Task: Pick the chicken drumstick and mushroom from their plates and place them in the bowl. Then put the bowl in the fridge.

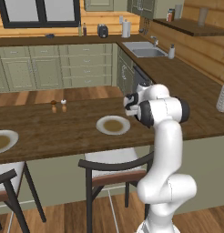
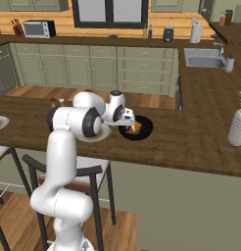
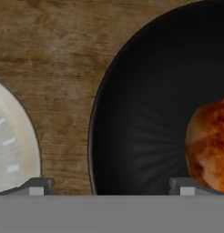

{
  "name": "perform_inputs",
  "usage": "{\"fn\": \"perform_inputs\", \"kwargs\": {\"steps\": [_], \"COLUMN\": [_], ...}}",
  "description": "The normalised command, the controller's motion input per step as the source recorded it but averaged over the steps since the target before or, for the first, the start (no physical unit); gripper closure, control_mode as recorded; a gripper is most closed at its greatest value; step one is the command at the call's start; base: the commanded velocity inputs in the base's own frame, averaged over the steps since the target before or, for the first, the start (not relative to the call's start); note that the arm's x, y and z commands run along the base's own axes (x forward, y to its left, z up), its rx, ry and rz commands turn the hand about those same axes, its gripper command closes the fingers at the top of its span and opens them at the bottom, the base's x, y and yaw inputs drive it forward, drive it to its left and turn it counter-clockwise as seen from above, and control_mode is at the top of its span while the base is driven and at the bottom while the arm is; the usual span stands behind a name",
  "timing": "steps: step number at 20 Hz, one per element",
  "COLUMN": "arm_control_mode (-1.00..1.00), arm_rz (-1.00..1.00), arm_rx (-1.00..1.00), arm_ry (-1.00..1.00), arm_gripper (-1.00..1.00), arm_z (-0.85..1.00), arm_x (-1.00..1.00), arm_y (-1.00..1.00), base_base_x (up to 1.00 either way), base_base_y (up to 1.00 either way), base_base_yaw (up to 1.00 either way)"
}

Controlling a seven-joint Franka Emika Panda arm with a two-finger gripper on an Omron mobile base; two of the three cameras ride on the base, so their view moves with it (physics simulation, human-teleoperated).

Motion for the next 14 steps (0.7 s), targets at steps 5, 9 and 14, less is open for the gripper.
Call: {"fn": "perform_inputs", "kwargs": {"steps": [5,9,14], "arm_control_mode": [-1.00,-1.00,-1.00], "arm_rz": [0.00,0.02,0.01], "arm_rx": [0.00,0.00,0.00], "arm_ry": [0.00,0.00,0.00], "arm_gripper": [-1.00,1.00,1.00], "arm_z": [-0.20,-0.21,-0.03], "arm_x": [0.02,0.01,0.00], "arm_y": [0.00,0.00,0.00], "base_base_x": [0.00,0.00,0.00], "base_base_y": [0.00,0.00,0.00], "base_base_yaw": [0.00,0.00,0.00]}}
